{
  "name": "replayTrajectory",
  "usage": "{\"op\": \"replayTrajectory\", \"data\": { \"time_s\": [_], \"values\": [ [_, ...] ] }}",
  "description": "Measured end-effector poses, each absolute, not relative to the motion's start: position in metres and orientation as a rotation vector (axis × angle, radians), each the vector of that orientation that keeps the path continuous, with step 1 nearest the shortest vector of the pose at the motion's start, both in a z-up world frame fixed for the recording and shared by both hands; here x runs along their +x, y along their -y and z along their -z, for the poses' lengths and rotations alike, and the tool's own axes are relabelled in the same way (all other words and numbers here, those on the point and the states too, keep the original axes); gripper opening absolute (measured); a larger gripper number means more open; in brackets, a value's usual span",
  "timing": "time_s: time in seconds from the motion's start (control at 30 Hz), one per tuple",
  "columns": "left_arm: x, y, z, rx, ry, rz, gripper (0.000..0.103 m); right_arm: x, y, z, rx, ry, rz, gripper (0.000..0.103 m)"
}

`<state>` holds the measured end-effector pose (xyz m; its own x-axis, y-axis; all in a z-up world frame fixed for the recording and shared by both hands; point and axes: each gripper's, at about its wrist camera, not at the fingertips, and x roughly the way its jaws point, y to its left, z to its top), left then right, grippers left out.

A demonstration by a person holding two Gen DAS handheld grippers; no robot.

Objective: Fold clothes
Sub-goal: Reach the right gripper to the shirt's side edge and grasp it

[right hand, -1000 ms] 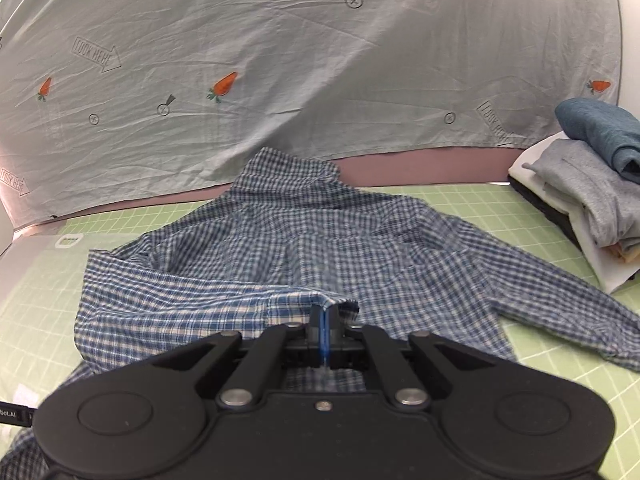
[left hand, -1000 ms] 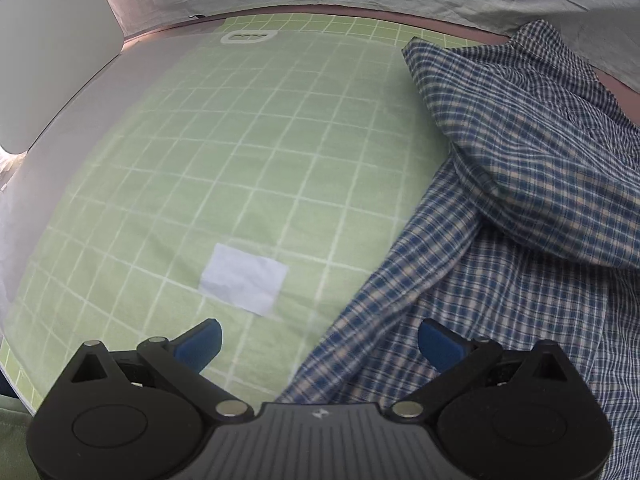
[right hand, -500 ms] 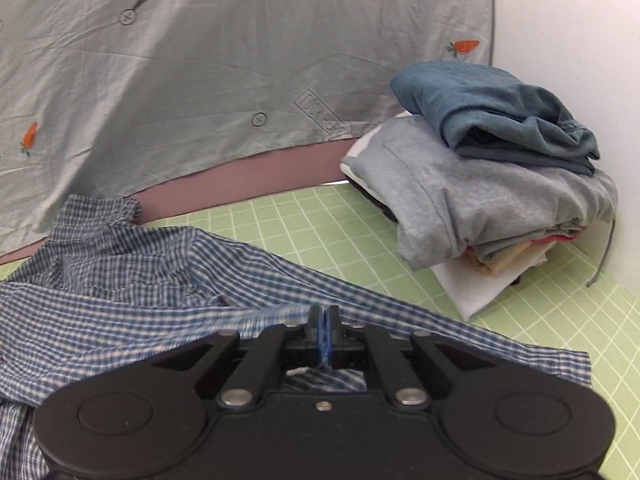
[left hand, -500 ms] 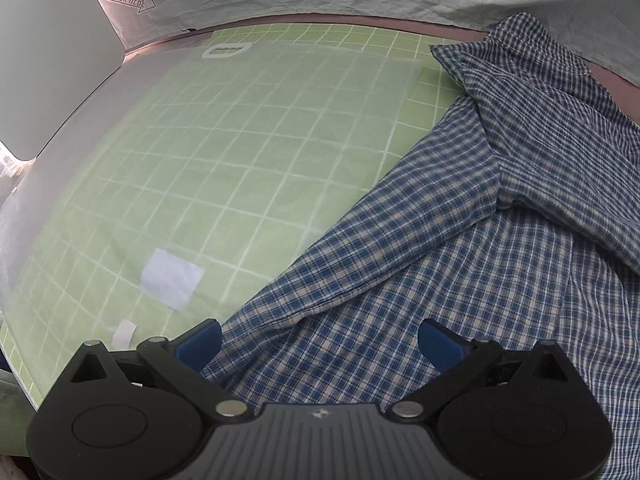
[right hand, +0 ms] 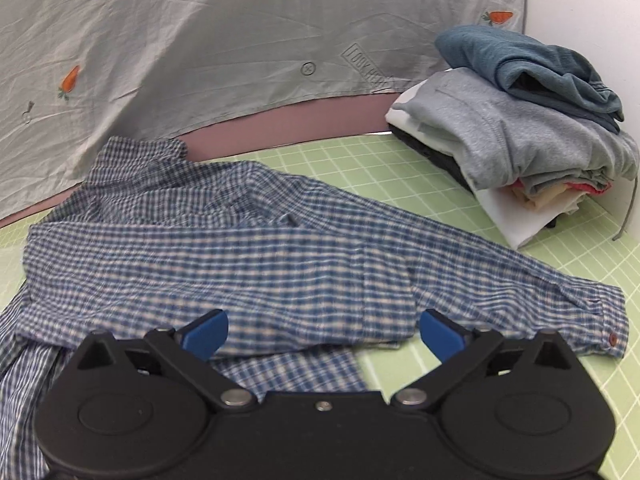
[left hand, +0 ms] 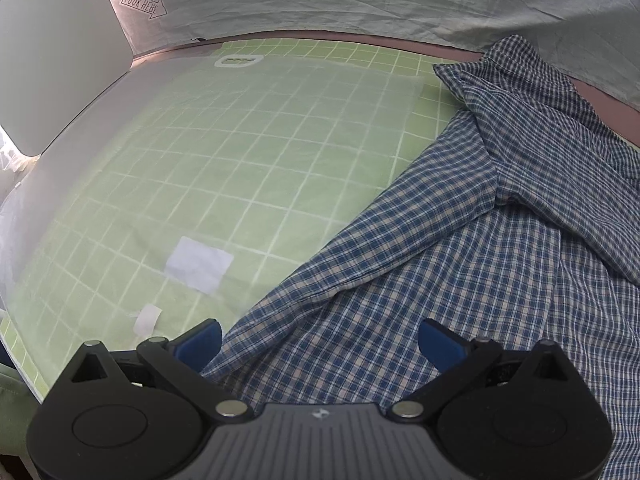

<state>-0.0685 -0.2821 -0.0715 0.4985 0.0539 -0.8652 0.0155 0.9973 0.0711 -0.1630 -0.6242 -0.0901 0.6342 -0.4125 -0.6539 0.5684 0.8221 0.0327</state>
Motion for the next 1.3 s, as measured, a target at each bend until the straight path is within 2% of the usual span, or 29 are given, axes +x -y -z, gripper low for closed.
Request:
{"op": "replayTrajectory", "data": {
  "time_s": [0.4, 0.87, 1.1, 1.2, 1.3],
  "values": [
    [-0.048, 0.195, 0.074, 0.127, -1.04, 0.157, 0.103, -0.166, 0.491, 0.089, 0.265, -0.664, 0.632, 0.103],
    [-0.006, 0.104, 0.084, 0.224, -1.047, 0.328, 0.103, -0.113, 0.27, 0.11, 0.319, -0.726, 0.528, 0.102],
    [-0.014, 0.088, 0.091, 0.228, -1.062, 0.365, 0.103, -0.111, 0.221, 0.118, 0.341, -0.767, 0.48, 0.073],
    [-0.018, 0.086, 0.093, 0.239, -1.066, 0.383, 0.103, -0.111, 0.216, 0.123, 0.384, -0.788, 0.46, 0.055],
    [-0.019, 0.085, 0.095, 0.245, -1.068, 0.391, 0.103, -0.112, 0.211, 0.125, 0.43, -0.797, 0.429, 0.048]
  ]
}}
